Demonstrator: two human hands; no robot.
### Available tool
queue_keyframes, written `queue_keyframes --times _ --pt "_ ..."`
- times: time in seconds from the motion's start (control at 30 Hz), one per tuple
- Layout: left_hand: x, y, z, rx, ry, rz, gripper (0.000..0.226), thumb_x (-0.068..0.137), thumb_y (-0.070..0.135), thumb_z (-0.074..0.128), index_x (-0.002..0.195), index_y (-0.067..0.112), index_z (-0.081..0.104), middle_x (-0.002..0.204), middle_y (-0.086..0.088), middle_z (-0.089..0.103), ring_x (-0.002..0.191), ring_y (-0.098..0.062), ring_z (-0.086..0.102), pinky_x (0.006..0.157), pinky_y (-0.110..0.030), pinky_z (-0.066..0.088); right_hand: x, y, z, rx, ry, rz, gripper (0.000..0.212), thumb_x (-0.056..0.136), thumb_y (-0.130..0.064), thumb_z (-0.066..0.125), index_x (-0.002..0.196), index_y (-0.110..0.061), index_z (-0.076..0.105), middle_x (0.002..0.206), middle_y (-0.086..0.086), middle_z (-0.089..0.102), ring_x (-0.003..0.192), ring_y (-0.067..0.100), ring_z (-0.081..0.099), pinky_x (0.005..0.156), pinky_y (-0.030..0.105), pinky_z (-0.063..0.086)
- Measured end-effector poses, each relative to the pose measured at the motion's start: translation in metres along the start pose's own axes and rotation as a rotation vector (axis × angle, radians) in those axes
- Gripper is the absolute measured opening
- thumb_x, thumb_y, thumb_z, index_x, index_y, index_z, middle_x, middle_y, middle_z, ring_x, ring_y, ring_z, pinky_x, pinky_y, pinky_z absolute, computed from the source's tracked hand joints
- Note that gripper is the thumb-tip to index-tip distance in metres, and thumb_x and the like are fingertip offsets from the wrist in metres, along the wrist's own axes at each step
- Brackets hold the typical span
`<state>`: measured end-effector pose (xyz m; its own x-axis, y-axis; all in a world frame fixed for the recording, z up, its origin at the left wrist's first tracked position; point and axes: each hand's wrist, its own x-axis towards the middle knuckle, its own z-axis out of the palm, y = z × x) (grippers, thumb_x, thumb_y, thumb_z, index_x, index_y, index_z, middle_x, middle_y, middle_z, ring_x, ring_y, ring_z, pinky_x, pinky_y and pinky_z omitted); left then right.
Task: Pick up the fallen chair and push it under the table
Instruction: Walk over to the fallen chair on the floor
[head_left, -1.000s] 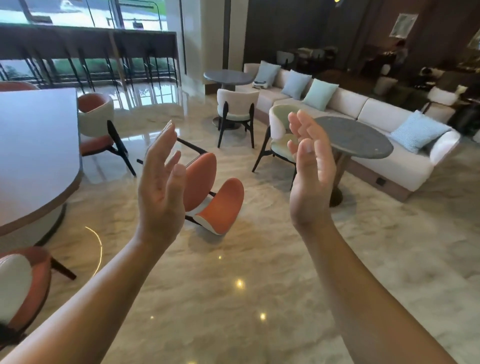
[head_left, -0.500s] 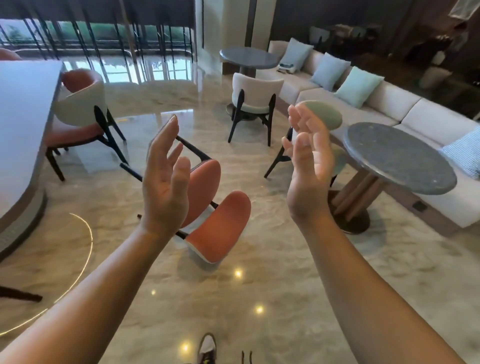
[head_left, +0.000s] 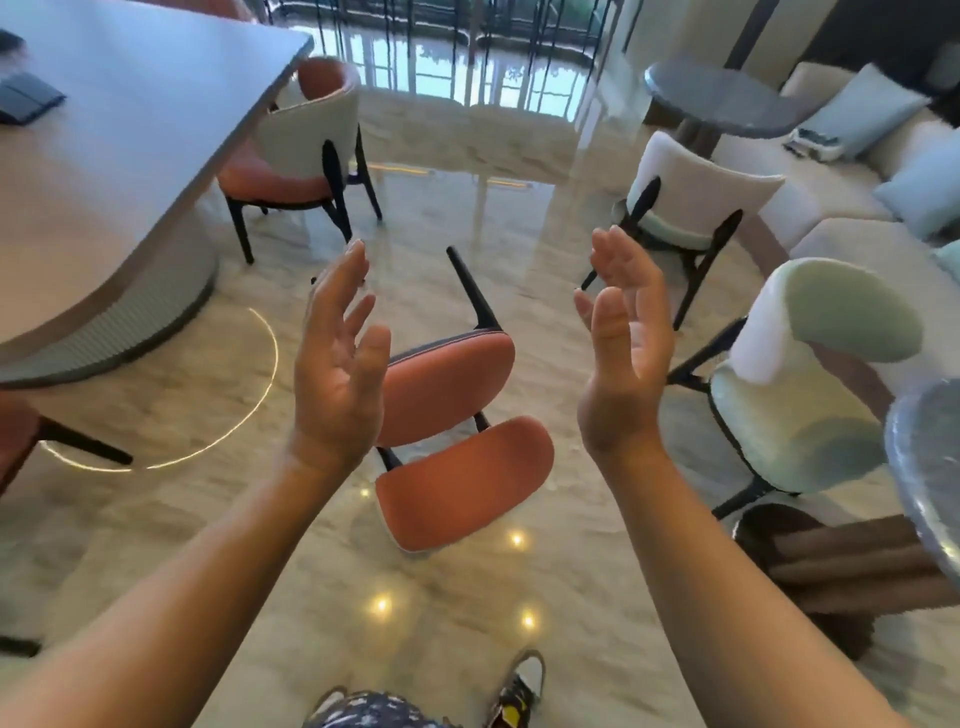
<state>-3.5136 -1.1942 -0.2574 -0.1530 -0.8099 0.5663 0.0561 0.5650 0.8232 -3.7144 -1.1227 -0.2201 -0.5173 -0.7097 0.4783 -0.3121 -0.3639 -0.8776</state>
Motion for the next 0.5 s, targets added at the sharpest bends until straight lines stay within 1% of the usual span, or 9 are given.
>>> queue_keyframes --times 0.1,0.13,0.2,0.3,0.4,0.47,0.5 --pt "0.0 -0.02 0.031 0.043 0.08 -0.078 0.056 0.108 0.035 0.049 0.158 0.012 0.037 0.166 -0.012 0.04 0.156 -0.021 0.042 0.124 -0.045 0.041 0.034 0.037 -0.017 0.025 -0.07 0.044 0.056 0.102 -0.046 0.05 0.151 -0.02 0.049 0.154 -0.002 0.059 0.144 0.012 0.056 0.12 0.058 0.046" --pt "0.0 -0.026 0.038 0.06 0.105 -0.099 0.056 0.107 0.032 0.048 0.158 0.012 0.037 0.167 -0.012 0.039 0.156 -0.021 0.041 0.125 -0.044 0.04 0.044 0.048 -0.02 0.029 -0.096 0.057 0.054 0.102 -0.046 0.05 0.15 -0.022 0.049 0.153 -0.004 0.059 0.144 0.012 0.056 0.12 0.058 0.046" --pt "0.002 -0.041 0.052 0.086 0.164 -0.14 0.056 0.106 0.031 0.047 0.158 0.012 0.037 0.168 -0.012 0.038 0.156 -0.018 0.041 0.125 -0.041 0.04 0.065 0.073 -0.023 0.04 -0.155 0.074 0.052 0.102 -0.046 0.05 0.15 -0.024 0.048 0.151 -0.007 0.059 0.144 0.012 0.057 0.12 0.058 0.046" --pt "0.006 -0.064 0.065 0.143 0.216 -0.188 0.059 0.107 0.03 0.046 0.16 0.009 0.035 0.168 -0.009 0.038 0.157 -0.015 0.04 0.126 -0.038 0.039 0.092 0.106 -0.019 0.042 -0.206 0.085 0.053 0.102 -0.047 0.049 0.151 -0.027 0.044 0.15 -0.008 0.059 0.142 0.014 0.058 0.118 0.059 0.047" --pt "0.015 -0.088 0.073 0.192 0.212 -0.214 0.059 0.107 0.029 0.046 0.16 0.008 0.033 0.168 -0.002 0.038 0.157 -0.012 0.039 0.125 -0.033 0.039 0.115 0.133 -0.009 0.043 -0.228 0.101 0.059 0.102 -0.047 0.049 0.155 -0.028 0.035 0.153 -0.002 0.058 0.143 0.015 0.058 0.118 0.06 0.047" --pt "0.024 -0.105 0.077 0.202 0.223 -0.232 0.06 0.106 0.031 0.047 0.16 0.009 0.033 0.167 0.001 0.039 0.157 -0.012 0.04 0.126 -0.036 0.038 0.126 0.152 -0.004 0.058 -0.232 0.108 0.06 0.102 -0.047 0.05 0.156 -0.029 0.033 0.155 0.003 0.057 0.144 0.017 0.057 0.118 0.061 0.047" --pt "0.029 -0.113 0.079 0.214 0.235 -0.24 0.061 0.105 0.031 0.047 0.16 0.008 0.033 0.167 0.0 0.038 0.157 -0.013 0.039 0.126 -0.037 0.038 0.132 0.163 -0.003 0.062 -0.245 0.112 0.06 0.102 -0.047 0.05 0.156 -0.029 0.033 0.155 0.004 0.057 0.144 0.018 0.057 0.118 0.061 0.047"
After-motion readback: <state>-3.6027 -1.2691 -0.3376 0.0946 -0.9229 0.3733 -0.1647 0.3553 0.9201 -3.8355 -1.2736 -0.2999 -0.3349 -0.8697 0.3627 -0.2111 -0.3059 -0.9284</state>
